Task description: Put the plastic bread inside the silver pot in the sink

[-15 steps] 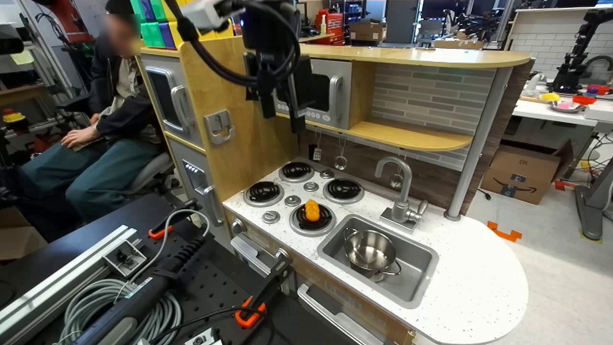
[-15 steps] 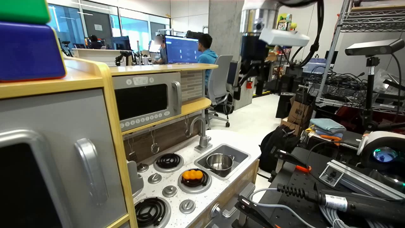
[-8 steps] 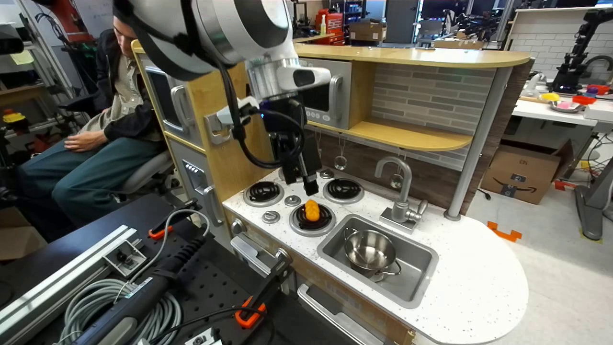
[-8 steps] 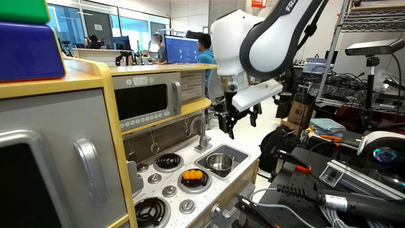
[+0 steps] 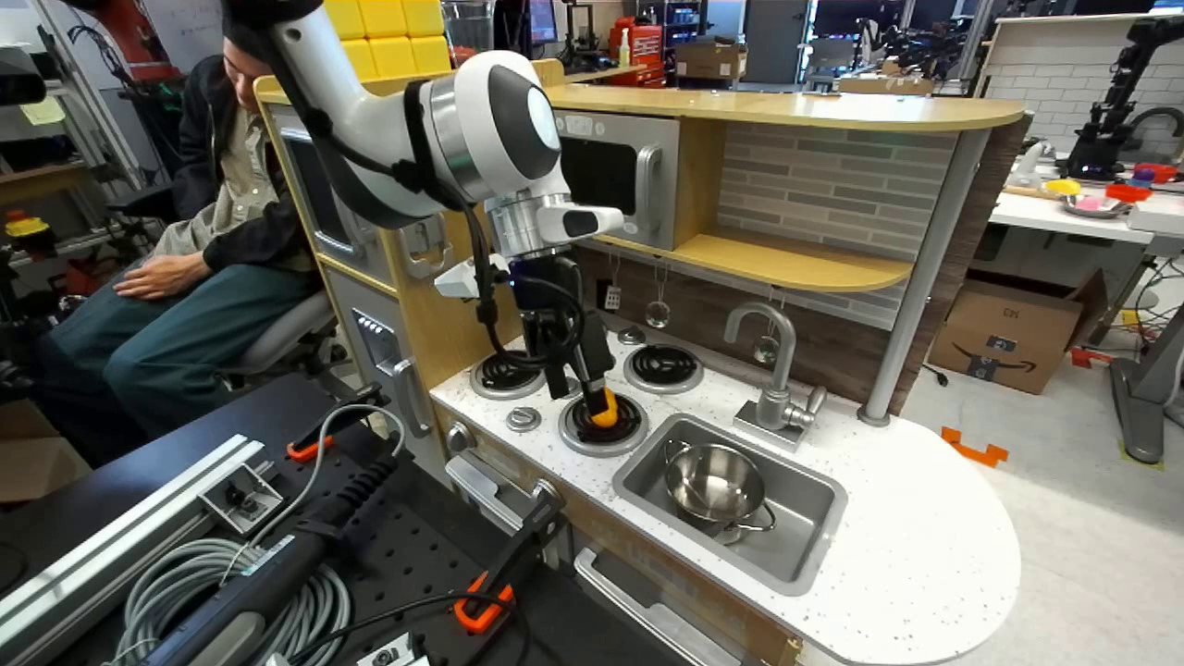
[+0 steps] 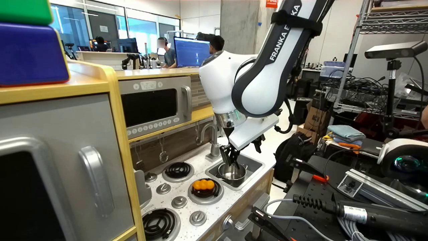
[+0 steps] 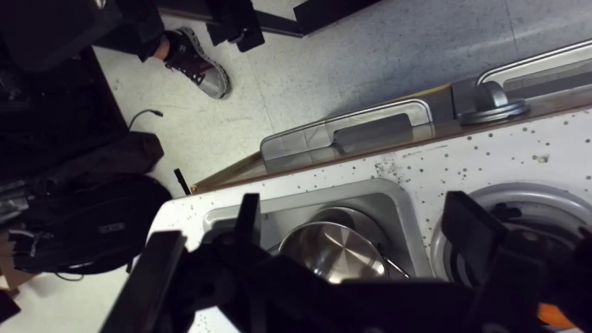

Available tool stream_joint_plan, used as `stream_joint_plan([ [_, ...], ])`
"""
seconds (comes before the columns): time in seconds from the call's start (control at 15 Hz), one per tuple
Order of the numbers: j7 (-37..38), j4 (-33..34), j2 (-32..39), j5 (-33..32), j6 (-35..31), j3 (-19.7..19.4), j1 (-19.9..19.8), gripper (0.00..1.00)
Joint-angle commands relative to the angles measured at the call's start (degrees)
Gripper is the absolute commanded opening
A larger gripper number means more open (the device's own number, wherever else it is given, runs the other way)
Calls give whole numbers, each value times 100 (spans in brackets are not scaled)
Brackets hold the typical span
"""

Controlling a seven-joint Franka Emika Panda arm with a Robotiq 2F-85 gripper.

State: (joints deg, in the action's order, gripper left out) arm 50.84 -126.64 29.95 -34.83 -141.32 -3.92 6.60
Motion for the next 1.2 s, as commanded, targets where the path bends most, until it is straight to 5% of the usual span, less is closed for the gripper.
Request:
stream_joint_plan([
  [0.0, -1048, -229, -149, -332, -730, -309, -71, 100],
  [0.27, -2460, -185, 39, 21, -1963, -411, -424, 100],
  [0.53, -3935, -286, 109, 240, -2469, 486, -1546, 100],
  [0.6, -3502, -254, 43, 413, -2332, -285, -675, 100],
  [0.87, -4112, -321, 48, 631, -2384, 30, -1046, 100],
  [0.93, -3597, -236, 231, 320, -2868, -330, -670, 100],
  [1.0, -2996, -98, 393, -310, -3056, -269, -751, 100],
  [1.13, -2226, 216, 875, -753, -3789, -1077, 147, 100],
])
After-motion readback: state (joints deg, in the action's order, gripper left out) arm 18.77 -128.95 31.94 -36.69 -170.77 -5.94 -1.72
